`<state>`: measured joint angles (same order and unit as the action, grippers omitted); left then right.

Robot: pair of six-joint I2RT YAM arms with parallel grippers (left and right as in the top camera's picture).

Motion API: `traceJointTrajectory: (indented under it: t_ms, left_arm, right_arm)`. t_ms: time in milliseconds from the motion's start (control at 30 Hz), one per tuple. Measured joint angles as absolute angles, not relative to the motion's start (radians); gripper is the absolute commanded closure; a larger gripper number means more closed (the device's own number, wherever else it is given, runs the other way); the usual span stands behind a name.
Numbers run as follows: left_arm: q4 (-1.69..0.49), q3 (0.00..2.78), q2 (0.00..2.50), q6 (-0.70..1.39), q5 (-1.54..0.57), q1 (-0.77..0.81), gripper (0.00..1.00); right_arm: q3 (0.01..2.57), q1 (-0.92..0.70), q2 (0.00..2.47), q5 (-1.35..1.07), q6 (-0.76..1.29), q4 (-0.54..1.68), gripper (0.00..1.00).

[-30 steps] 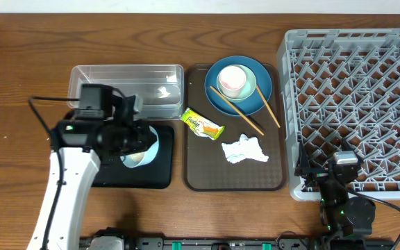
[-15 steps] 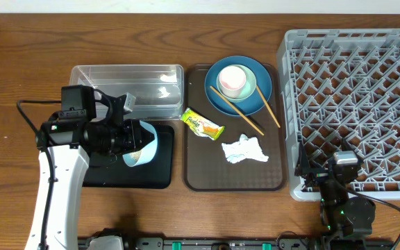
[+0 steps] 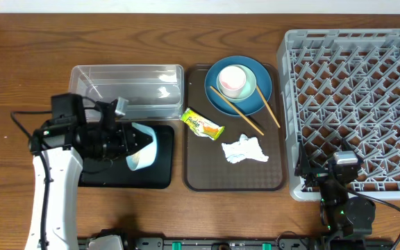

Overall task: Sort waste into correct bins and load items into the dishwasher rack
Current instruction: 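Tilt the bowl with the left gripper to pour rice onto the black tray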

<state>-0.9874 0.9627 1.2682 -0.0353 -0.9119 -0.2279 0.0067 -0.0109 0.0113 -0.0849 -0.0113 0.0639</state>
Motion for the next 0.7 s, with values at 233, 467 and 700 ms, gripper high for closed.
traceJointTrajectory:
  t_ms: [233,467,700]
  left_arm:
    - [-0.980,0.878,1.269,-0.100,-1.000,-0.336,0.94]
    - [-0.933,0.831,1.270,-0.160,-1.110,-0.382,0.94]
    - [-0.859,0.779,1.270,-0.169,-1.167,-0.384,0.94]
  right_arm:
    - [0.007,-0.011,0.011,-0.085,-0.012,0.064,0.01]
    - [0.007,-0.011,0.011,-0.085,-0.011,0.064,0.01]
    - [0.007,-0.011,0.011,-0.085,-0.012,0.064,0.01]
